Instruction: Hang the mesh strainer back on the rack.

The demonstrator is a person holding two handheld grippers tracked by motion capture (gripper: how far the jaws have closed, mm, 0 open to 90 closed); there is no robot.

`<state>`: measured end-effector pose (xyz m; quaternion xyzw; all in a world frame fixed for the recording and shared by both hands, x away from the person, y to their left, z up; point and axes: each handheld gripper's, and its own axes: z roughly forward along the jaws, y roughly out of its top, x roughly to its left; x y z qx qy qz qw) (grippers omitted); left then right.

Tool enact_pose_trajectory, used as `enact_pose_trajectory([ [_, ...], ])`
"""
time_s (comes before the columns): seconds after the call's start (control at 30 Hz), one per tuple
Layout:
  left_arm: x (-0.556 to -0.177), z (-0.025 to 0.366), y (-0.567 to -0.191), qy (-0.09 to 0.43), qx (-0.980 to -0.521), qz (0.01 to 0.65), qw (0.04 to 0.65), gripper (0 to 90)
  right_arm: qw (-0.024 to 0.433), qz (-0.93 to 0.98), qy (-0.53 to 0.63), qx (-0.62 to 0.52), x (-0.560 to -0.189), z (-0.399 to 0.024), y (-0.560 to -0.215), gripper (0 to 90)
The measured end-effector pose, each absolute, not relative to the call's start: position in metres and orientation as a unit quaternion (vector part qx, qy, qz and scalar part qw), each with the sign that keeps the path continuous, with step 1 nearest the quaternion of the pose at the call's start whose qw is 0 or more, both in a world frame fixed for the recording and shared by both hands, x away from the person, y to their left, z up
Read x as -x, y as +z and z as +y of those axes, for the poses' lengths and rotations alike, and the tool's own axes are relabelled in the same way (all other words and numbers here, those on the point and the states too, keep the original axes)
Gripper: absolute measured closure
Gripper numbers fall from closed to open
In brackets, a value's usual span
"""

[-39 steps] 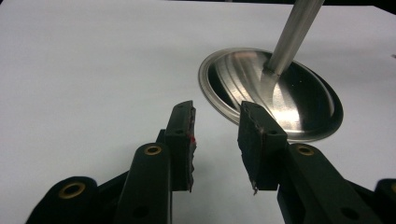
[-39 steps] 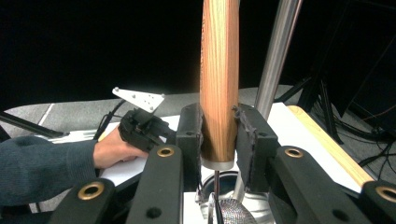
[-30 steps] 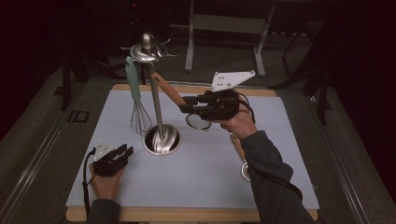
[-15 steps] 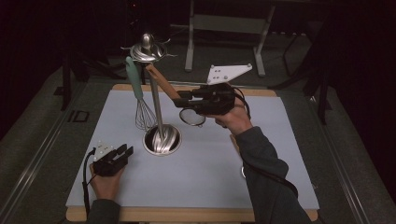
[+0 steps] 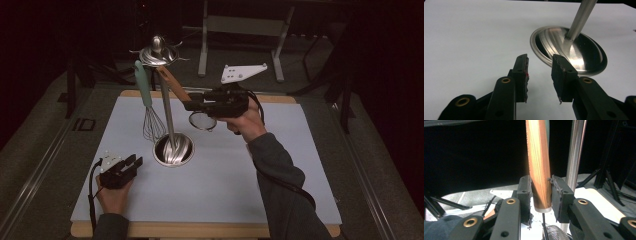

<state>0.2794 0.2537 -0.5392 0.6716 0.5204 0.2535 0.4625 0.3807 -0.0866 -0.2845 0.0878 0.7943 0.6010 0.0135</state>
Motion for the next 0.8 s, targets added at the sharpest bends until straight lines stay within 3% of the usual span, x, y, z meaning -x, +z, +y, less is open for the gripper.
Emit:
enact_pose_trajectory([
  [0.8, -0.279, 0.254, -0.539, 0.253, -0.672, 0.520, 0.463, 66.3, -0.063, 0.773, 0.613, -0.153, -0.398, -0.085, -0.291, 66.7],
])
